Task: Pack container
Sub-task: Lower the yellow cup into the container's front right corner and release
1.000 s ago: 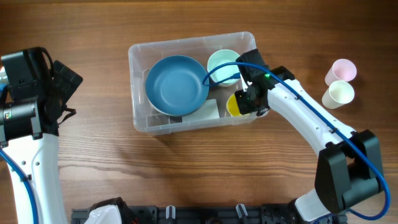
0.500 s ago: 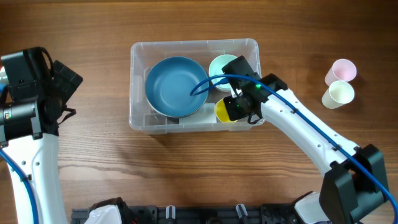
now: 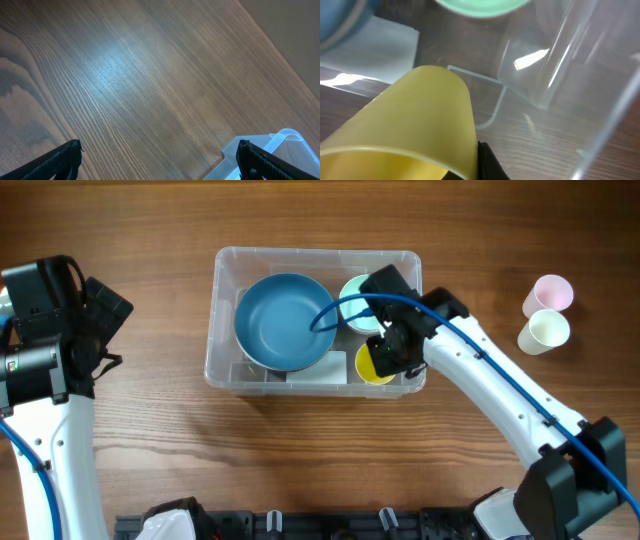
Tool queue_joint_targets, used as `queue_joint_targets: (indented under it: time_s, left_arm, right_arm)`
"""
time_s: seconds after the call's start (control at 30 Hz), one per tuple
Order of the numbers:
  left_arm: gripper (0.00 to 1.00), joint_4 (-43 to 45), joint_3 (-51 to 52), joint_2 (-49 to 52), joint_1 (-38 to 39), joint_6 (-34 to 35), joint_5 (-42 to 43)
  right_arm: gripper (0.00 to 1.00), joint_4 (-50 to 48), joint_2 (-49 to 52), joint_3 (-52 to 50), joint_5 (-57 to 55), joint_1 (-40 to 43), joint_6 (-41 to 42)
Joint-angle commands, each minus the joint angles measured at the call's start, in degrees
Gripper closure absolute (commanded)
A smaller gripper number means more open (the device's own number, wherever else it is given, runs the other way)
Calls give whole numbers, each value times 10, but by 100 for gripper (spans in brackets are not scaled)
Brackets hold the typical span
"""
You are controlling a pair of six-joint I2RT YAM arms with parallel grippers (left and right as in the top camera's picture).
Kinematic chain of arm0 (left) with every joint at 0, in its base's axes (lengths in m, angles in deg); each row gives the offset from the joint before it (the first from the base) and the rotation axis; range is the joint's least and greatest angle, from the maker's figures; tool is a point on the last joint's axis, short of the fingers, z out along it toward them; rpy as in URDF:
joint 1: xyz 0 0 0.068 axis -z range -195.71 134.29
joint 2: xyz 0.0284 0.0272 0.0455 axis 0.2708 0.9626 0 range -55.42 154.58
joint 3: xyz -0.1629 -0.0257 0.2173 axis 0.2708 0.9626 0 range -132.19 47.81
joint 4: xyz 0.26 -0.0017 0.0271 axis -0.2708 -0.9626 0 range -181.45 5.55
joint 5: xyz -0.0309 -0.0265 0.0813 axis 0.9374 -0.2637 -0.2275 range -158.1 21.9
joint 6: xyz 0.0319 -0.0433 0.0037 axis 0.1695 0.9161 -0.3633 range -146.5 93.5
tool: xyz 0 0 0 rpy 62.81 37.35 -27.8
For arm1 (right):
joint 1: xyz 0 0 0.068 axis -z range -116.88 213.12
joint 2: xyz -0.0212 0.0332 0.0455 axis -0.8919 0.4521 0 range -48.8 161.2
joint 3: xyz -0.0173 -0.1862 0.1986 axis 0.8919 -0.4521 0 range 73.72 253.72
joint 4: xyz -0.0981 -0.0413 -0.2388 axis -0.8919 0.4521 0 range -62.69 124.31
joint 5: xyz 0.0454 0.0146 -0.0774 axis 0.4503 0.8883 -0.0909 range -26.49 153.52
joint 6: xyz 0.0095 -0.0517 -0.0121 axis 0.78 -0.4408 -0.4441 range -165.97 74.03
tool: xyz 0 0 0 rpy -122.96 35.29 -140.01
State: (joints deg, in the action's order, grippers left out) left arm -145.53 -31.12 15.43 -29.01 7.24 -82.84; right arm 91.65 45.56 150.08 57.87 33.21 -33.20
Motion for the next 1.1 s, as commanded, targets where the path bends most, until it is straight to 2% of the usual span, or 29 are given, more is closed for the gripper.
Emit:
queue_joint_targets:
  time_s: [0.0,0.77,1.07]
  left_arm:
    - [0,1,-9,-2,-4,1,-1]
    - [0,1,-9,-2,-4,1,-1]
    - [0,1,-9,-2,-4,1,-1]
  right_arm:
    - [96,1,-13,31,-8,-1,9]
    - [96,-46,-8,30,-23,-1,8]
    - [96,-55,25,30,-21,12,18]
